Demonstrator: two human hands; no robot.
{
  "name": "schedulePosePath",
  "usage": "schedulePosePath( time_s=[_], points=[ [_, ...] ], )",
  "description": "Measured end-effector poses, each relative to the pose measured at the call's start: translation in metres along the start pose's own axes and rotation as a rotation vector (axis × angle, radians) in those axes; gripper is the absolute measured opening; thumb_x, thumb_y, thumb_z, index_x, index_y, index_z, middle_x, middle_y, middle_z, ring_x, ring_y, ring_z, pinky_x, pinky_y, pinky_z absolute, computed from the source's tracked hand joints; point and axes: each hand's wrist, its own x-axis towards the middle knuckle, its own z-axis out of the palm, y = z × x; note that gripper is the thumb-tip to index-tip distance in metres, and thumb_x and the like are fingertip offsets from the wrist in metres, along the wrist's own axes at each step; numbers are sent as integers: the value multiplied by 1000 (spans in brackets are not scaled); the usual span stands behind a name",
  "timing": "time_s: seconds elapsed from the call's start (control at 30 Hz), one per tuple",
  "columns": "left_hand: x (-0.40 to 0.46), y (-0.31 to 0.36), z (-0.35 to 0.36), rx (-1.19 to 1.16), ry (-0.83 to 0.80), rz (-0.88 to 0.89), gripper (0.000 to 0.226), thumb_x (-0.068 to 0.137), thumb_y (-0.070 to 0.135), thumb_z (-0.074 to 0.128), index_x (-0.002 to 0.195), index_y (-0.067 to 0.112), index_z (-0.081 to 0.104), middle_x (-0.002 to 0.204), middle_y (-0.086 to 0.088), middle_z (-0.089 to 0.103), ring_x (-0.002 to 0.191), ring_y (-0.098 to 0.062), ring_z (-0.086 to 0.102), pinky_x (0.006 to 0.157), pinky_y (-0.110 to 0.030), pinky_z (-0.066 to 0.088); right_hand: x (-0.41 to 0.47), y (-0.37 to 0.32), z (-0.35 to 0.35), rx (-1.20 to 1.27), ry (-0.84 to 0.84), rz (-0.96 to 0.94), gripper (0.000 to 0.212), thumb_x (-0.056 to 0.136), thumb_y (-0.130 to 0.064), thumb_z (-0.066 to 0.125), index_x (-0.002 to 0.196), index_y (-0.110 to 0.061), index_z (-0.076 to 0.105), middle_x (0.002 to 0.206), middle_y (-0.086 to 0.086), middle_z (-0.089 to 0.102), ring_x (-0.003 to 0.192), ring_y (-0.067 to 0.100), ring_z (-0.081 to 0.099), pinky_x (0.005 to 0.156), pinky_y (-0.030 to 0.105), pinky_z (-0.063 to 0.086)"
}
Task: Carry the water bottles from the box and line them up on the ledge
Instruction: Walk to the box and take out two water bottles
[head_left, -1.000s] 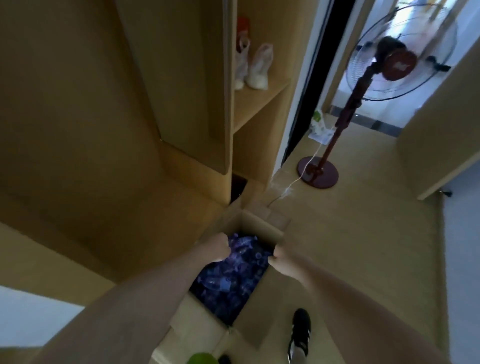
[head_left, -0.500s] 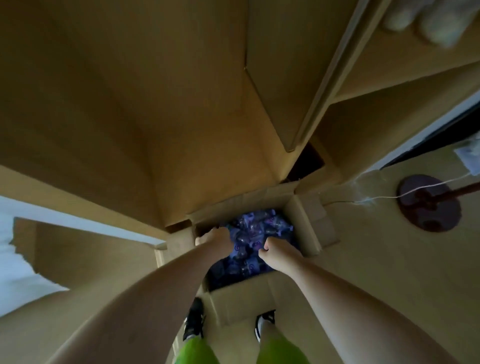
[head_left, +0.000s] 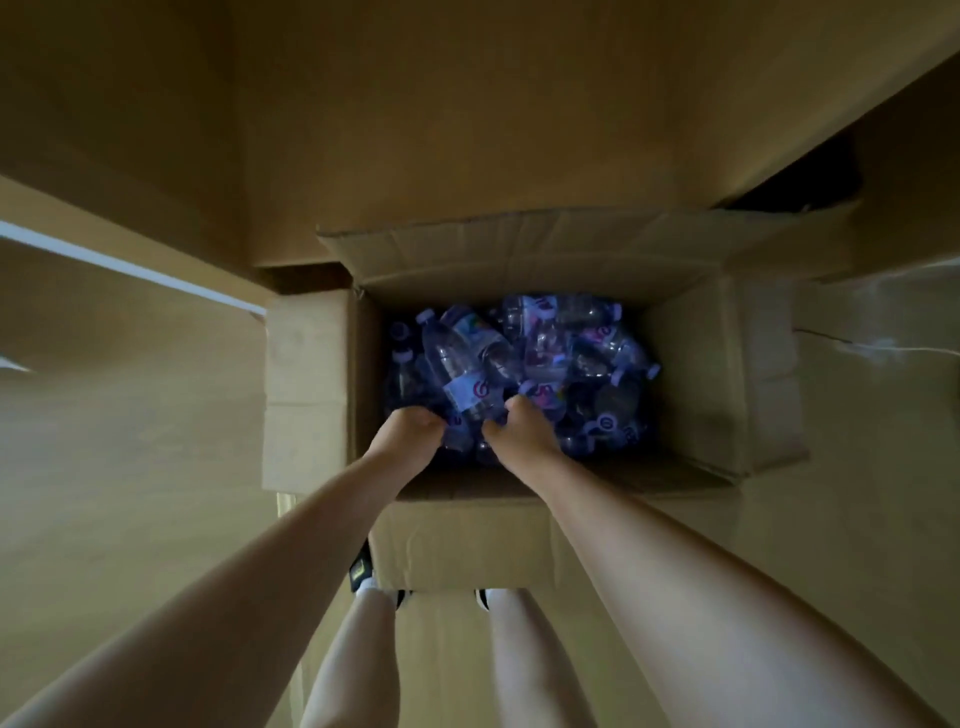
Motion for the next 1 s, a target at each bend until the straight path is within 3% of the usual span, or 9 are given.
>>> schedulePosePath(
  time_s=[0.1,0.17,0.23,0.33,0.5,0.63,0.7,0.87,1.0],
  points=[
    [32,-18,11,-86,28,-45,30,92,8,48,65,19,56,80,-12,61,78,-25,53,72,-33,38,41,15,17,21,-9,44,53,97,-29,54,142,-5,38,139,14,47,125,32,49,90,35,44],
    [45,-25,19,-107,28,-45,32,92,4,46,65,19,55,85,-16,60,82,-26,54,74,-34,39,63,26,25,33,-15,60,57,95,-30,57,141,-2,38,141,17,46,128,34,47,100,40,44],
    [54,-31,29,-133,16,-52,31,93,3,46,67,19,55,82,-13,58,80,-25,53,70,-31,40,80,35,33,81,-42,65,53,93,-30,62,133,0,46,134,19,54,122,34,53,100,41,47],
    [66,-36,42,-192,45,-83,17,96,4,45,93,13,59,85,-8,60,81,-21,56,65,-28,42,101,41,44,209,-94,66,51,89,-25,68,131,-4,50,129,12,60,116,29,58,92,33,48],
    [77,-34,47,-238,97,-134,23,99,3,39,111,10,58,100,-12,61,93,-24,57,65,-25,42,125,44,51,253,-162,71,73,81,-28,75,142,-4,41,138,15,51,125,32,51,103,44,46],
    [75,-24,49,-295,114,-174,26,100,6,40,119,6,58,106,-15,62,102,-28,58,89,-39,50,125,38,53,218,-257,126,96,69,-54,75,146,-13,35,141,12,40,126,32,46,102,44,47],
    [72,-17,51,-338,112,-191,23,99,11,43,115,9,60,103,-12,64,105,-28,59,100,-45,47,122,34,52,352,-283,139,92,67,-55,74,143,-14,41,138,11,47,122,30,51,100,46,49],
    [65,7,54,-427,149,-178,20,101,29,43,91,22,60,102,-10,68,97,-25,63,89,-38,51,93,39,44,627,-319,101,33,78,-35,75,105,-20,64,93,-1,70,86,10,67,78,29,56],
    [66,22,59,-425,130,-242,44,91,54,53,112,16,57,98,-8,67,86,-23,64,70,-34,54,57,38,52,672,-139,111,63,69,-31,80,118,-10,46,105,4,68,94,19,68,85,38,57]
  ],
)
